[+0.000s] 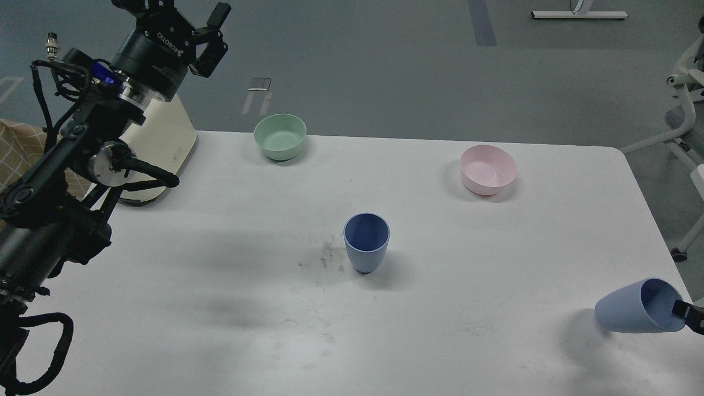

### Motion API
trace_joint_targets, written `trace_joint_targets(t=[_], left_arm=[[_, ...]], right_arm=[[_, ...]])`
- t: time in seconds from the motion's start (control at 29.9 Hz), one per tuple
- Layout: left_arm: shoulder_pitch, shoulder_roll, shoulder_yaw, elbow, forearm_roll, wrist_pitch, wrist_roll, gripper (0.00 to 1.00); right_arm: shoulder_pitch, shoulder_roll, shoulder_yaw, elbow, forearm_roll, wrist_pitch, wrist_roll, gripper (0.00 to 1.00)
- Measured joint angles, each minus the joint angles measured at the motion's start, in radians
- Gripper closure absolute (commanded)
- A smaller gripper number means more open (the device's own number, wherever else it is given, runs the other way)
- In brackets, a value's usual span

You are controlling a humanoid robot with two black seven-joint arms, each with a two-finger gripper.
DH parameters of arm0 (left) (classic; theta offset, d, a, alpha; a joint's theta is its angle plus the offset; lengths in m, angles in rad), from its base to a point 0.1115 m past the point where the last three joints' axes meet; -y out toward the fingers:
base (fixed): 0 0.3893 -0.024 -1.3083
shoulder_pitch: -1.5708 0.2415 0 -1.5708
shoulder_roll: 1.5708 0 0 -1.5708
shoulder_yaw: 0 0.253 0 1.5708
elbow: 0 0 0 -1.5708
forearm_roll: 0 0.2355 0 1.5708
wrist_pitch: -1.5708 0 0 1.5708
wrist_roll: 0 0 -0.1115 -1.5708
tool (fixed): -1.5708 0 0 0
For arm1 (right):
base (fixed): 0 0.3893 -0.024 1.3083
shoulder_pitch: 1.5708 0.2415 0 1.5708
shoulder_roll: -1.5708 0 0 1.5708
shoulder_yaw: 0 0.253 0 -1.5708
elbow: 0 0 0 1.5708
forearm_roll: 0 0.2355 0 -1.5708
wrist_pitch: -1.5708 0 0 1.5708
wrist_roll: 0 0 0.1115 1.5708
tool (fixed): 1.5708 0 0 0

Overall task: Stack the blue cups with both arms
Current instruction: 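Grasp the other blue cup with the right gripper and lift it, then move the held cup over the centered blue cup and lower it in tilted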

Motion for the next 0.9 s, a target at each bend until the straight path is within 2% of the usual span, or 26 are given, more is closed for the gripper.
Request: trace_joint_targets(t=[0.2, 0.44, 0.64, 0.77, 0.9], left_arm=[[0.003, 0.002, 0.001, -0.006, 0.000, 0.000, 0.000, 0.02], [0.006, -0.002, 0.001, -0.014, 0.000, 0.000, 0.000, 0.02], [0.012, -0.008, -0.001, -0.014, 0.000, 0.000, 0.000, 0.02], [0.012, -0.016, -0.001, -0.014, 0.000, 0.001, -0.001, 0.02], [0.010, -0.022, -0.001, -0.015, 0.000, 0.001, -0.001, 0.02]], right_arm=[[0.138, -0.060, 0.043, -0.006, 0.100, 0.000, -0.001, 1.00], [0.363, -0.103, 0.006, -0.002, 0.124, 0.000, -0.010, 1.00], [0.700, -0.107, -0.245, 0.000, 0.128, 0.000, -0.012, 1.00], [0.997, -0.091, -0.508, 0.000, 0.129, 0.000, -0.011, 1.00], [1.283, -0.023, -0.790, -0.006, 0.128, 0.000, -0.011, 1.00]])
